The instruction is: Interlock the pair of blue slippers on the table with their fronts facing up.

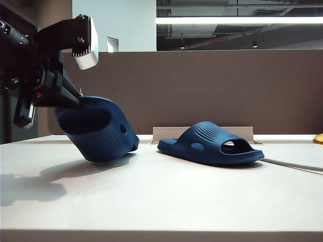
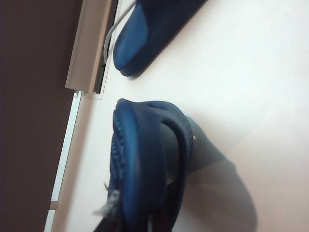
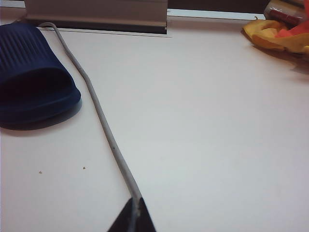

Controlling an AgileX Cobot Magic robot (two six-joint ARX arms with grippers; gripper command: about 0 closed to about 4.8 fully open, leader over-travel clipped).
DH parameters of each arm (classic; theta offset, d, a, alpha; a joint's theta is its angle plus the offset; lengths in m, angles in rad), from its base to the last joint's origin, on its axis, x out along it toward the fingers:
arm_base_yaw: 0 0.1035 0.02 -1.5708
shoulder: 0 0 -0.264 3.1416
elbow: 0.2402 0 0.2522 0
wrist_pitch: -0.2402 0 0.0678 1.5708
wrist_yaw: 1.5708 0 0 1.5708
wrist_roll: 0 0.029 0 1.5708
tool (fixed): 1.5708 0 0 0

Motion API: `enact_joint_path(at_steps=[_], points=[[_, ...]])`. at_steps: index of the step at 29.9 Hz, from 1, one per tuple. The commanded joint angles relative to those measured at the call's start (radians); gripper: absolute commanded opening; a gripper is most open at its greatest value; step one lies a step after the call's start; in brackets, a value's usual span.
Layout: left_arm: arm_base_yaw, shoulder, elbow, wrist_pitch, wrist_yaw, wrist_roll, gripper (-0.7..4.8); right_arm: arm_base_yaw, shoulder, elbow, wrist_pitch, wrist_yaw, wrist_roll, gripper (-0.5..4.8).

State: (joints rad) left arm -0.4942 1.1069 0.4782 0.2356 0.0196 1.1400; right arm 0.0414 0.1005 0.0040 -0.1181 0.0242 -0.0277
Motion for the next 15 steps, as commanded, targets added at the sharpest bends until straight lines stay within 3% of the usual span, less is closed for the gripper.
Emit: enact_joint_path(at_steps=[1, 9, 15], points=[[0.001, -0.004, 0.002, 0.027, -0.009, -0.058, -0.04, 0.003, 0.000, -0.001, 0.021, -0.003, 0.019, 0.09], [0.001, -0.038, 0.042, 0.070, -0.050, -0.196, -0.05, 0.003, 0.000, -0.001, 0.035, -0.100, 0.311, 0.09], [0.002, -0.095, 0.106, 0.054, -0.061, -0.416, -0.05, 0.004, 0.001, -0.001, 0.036, -0.208, 0.322, 0.10]])
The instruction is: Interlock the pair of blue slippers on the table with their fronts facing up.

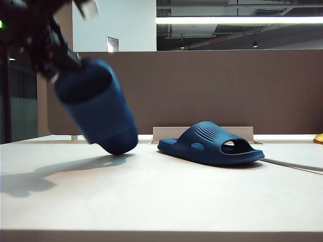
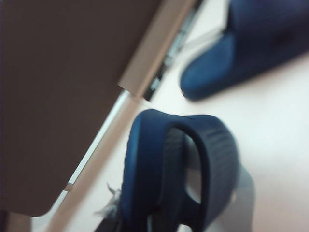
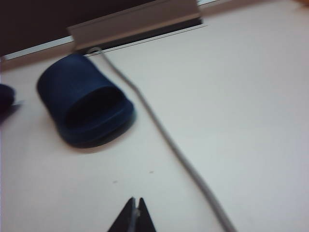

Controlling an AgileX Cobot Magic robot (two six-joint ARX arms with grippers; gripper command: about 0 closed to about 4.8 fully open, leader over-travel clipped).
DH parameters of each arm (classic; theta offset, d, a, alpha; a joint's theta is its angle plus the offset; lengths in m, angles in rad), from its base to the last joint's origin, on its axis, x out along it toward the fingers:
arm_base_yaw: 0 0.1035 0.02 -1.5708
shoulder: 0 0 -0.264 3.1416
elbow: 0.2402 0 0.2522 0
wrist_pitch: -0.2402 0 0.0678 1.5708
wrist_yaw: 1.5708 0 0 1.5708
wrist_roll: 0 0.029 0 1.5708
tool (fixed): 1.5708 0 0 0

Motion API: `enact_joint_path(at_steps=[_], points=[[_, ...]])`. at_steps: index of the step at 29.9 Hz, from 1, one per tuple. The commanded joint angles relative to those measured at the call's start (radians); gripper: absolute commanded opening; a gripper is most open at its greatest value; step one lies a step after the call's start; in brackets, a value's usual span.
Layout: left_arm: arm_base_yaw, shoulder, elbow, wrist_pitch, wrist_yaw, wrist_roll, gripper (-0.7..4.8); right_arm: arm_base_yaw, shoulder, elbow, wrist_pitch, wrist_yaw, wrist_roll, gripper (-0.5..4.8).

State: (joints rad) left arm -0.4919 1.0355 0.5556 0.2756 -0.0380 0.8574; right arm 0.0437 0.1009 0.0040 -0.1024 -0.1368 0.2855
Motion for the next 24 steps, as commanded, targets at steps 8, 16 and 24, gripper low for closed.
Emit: enact_joint_path(at_steps=[8, 16, 24], points=[[0.000, -0.107, 0.135, -0.190, -0.003, -0.445, -0.05, 0.002, 0.001, 0.003, -0.036, -0.137, 0.018, -0.06], [0.000, -0.197, 0.168, -0.350, -0.010, -0.714, -0.05, 0.002, 0.001, 0.007, -0.037, -0.226, 0.053, -0.06], [0.000, -0.269, 0.168, -0.467, 0.057, -0.966, -0.05, 0.002, 0.002, 0.109, -0.140, -0.237, 0.098, -0.06]])
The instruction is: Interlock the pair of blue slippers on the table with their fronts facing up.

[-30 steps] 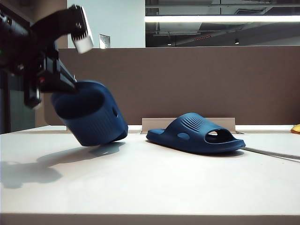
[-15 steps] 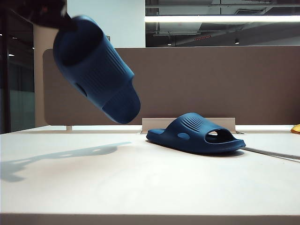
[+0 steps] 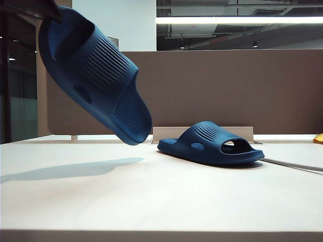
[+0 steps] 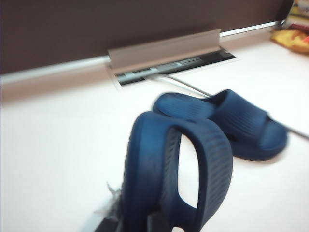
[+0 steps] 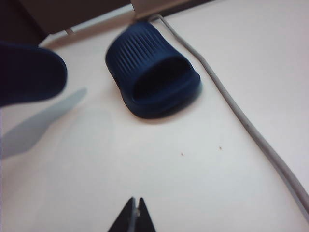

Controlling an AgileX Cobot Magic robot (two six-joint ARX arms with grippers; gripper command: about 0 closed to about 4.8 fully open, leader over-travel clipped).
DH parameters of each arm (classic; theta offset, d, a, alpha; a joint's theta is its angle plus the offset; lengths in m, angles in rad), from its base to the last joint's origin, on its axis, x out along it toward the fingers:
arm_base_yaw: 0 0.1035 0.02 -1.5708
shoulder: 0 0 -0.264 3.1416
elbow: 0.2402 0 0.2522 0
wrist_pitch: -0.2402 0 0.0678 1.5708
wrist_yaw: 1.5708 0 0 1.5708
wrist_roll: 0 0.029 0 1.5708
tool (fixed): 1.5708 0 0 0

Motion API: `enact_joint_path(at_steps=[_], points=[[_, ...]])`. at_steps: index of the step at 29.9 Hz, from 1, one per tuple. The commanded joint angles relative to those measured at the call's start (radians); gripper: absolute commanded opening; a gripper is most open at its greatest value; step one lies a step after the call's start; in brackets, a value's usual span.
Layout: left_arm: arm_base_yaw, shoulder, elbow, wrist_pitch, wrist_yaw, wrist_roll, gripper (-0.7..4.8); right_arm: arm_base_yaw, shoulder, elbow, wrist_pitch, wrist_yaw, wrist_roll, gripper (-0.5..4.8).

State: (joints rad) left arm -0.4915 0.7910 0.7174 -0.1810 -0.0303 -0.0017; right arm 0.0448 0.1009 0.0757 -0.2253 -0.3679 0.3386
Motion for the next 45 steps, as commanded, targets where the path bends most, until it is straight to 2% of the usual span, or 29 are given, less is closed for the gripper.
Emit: enact_joint_path(at_steps=[1, 5, 9, 11, 16, 20, 26, 27, 30, 36, 40, 45], points=[[0.000, -0.032, 0.006, -0.019, 0.058, -0.131, -0.05, 0.000, 0.001, 0.048, -0.017, -0.005, 0.069, -0.06], [0.000, -0.069, 0.006, -0.037, 0.100, -0.202, -0.05, 0.000, 0.001, 0.064, 0.046, -0.022, 0.209, -0.05], [0.000, -0.111, 0.006, -0.063, 0.125, -0.250, -0.05, 0.000, 0.001, 0.064, 0.123, -0.083, 0.239, 0.00], [0.001, -0.130, 0.006, -0.097, 0.126, -0.263, -0.05, 0.000, 0.002, 0.072, 0.100, -0.084, 0.258, -0.01], [0.002, -0.164, 0.006, -0.183, 0.145, -0.288, -0.05, 0.000, 0.031, 0.106, -0.072, -0.093, 0.257, -0.01], [0.002, -0.180, 0.006, -0.215, 0.174, -0.327, -0.05, 0.000, 0.077, 0.121, -0.086, -0.155, 0.256, -0.01], [0.002, -0.194, 0.006, -0.214, 0.198, -0.369, -0.05, 0.000, 0.145, 0.206, -0.090, -0.158, 0.257, 0.01], [0.002, -0.195, 0.006, -0.214, 0.208, -0.380, -0.05, 0.000, 0.164, 0.222, -0.090, -0.158, 0.257, 0.09], [0.002, -0.195, 0.006, -0.214, 0.235, -0.396, -0.05, 0.000, 0.256, 0.273, -0.093, -0.159, 0.264, 0.80], [0.010, -0.196, 0.006, -0.236, 0.274, -0.396, -0.05, 0.000, 0.501, 0.367, -0.075, -0.169, 0.232, 1.22], [0.068, -0.198, 0.006, -0.268, 0.325, -0.387, -0.05, 0.000, 0.637, 0.405, 0.004, -0.187, 0.221, 1.23], [0.208, -0.197, 0.005, -0.287, 0.397, -0.362, -0.05, 0.000, 0.782, 0.441, 0.098, -0.196, 0.223, 1.27]])
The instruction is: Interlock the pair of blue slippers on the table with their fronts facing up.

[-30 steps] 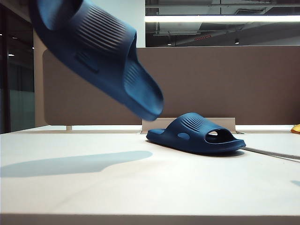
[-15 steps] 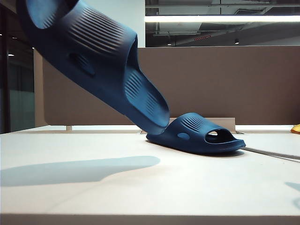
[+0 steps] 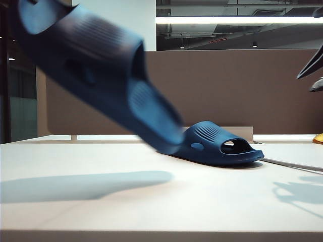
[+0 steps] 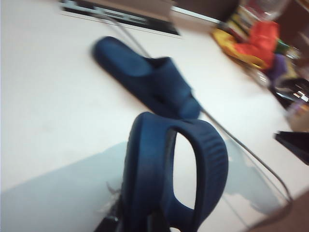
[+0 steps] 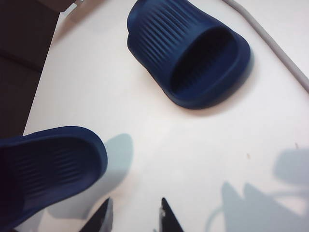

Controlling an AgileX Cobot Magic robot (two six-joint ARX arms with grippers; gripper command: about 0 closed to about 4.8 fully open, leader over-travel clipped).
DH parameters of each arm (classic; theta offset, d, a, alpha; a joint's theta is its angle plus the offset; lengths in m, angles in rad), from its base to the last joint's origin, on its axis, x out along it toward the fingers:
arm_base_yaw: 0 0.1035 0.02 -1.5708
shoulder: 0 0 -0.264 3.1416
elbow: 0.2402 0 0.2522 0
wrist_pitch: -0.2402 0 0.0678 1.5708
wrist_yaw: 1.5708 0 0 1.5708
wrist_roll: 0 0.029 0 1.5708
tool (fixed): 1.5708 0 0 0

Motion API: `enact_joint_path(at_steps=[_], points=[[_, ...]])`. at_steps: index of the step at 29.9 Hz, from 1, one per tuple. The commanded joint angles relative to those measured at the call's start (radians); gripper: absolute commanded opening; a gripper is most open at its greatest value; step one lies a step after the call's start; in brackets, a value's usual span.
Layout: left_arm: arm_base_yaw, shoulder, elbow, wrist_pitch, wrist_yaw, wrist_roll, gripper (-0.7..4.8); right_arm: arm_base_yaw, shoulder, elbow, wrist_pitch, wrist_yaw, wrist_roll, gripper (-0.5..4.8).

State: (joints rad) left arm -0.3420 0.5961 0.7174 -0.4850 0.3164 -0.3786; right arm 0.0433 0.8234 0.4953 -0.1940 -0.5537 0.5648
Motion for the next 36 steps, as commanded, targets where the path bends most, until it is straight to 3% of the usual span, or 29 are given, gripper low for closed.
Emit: enact_joint_path(at_steps=[1, 9, 11, 17, 28, 36], points=[[0.096, -0.002, 0.005, 0.017, 0.076, 0.021, -0.05, 0.002, 0.080, 0.024, 0.079, -0.011, -0.003, 1.33], [0.396, 0.019, 0.003, 0.011, 0.344, 0.030, -0.05, 0.002, 0.248, 0.029, 0.196, -0.015, 0.018, 1.59], [0.428, 0.029, 0.003, 0.014, 0.371, 0.027, -0.05, 0.002, 0.278, 0.029, 0.225, -0.022, 0.031, 1.59], [0.436, 0.085, -0.002, 0.036, 0.485, 0.027, -0.05, 0.002, 0.367, 0.029, 0.353, -0.055, 0.119, 1.59], [0.441, 0.216, -0.003, 0.143, 0.603, 0.026, -0.05, 0.002, 0.469, 0.033, 0.456, -0.051, 0.142, 1.84], [0.549, 0.352, -0.004, 0.201, 0.748, 0.039, -0.05, 0.002, 0.557, 0.055, 0.510, -0.045, 0.162, 1.85]])
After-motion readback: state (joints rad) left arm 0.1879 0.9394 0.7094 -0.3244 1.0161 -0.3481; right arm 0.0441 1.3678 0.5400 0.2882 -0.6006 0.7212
